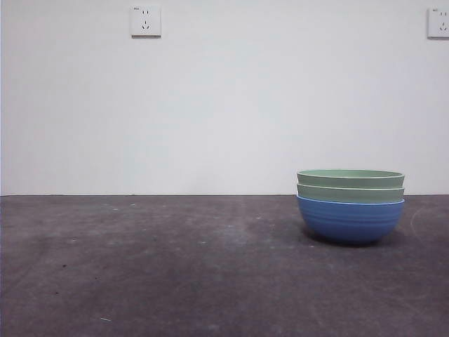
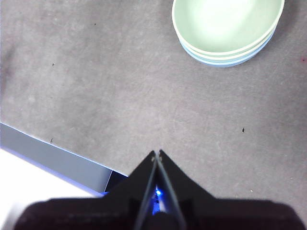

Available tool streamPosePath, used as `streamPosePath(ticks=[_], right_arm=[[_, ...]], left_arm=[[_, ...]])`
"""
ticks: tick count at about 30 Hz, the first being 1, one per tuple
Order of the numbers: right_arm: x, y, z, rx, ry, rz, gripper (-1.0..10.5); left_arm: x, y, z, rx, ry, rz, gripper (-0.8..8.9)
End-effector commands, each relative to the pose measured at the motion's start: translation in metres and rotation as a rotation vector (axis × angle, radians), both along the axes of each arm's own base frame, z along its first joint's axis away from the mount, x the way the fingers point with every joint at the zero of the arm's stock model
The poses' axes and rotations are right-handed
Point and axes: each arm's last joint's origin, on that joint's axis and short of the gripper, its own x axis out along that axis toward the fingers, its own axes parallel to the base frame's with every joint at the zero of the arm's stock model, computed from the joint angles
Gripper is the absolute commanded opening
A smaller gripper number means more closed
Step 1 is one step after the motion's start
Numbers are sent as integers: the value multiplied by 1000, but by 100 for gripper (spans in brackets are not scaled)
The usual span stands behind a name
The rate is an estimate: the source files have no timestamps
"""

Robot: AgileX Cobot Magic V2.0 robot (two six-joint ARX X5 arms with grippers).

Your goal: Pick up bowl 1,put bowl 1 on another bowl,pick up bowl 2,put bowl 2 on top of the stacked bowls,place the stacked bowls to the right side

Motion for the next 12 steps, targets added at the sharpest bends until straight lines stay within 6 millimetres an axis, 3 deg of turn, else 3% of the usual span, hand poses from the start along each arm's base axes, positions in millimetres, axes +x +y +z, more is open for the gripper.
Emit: streamPosePath(ticks=[1,9,12], right_arm=[[0,0,-2,-5,2,3,3],[0,0,-2,-5,1,3,3],[-4,-6,4,-61,-111,11,3]], left_arm=[[0,0,-5,-10,11,7,-4],[0,0,-5,-10,11,7,-4],[0,0,-5,-10,11,7,-4]])
